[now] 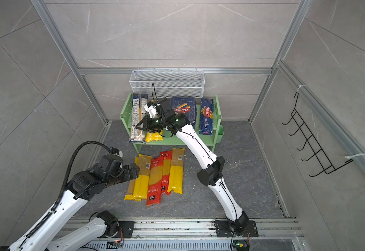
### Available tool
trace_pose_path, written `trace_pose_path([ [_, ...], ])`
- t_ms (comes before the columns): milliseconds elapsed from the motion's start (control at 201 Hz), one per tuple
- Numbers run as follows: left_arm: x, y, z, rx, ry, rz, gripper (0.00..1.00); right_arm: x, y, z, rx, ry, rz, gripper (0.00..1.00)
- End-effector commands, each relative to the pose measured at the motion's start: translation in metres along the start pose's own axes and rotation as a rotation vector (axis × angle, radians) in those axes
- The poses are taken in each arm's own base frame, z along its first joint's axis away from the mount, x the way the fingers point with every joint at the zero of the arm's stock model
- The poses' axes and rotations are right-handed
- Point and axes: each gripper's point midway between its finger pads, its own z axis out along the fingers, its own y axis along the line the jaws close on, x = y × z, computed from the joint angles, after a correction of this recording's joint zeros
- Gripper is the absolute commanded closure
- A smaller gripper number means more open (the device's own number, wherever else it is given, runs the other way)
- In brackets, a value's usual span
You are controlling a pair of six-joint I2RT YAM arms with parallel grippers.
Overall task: Arrange pasta packages on shelves
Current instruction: Place the pasta bag on the shelf.
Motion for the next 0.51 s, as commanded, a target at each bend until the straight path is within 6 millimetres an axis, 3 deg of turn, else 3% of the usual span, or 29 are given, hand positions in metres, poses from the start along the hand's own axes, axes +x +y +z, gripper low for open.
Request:
trace_pose_path([
  [0, -0.004, -0.007, 0.003, 0.026, -0.008, -0.001, 0.01, -0.045, 0.036, -0.02, -0.12, -0.17, -0.128, 1.0],
  [234, -0.006, -0.011, 0.006, 0.032, -0.004, -0.007, 0.02, -0.065, 0.023, -0.019, -0.125, -0.231, -0.101, 0.97],
  [503, -0.006, -0.012, 0.01, 0.025, 0.007, -0.011, 0.02, -0.068, 0.003, -0.014, -0.115, -0.215, -0.058, 0.64],
])
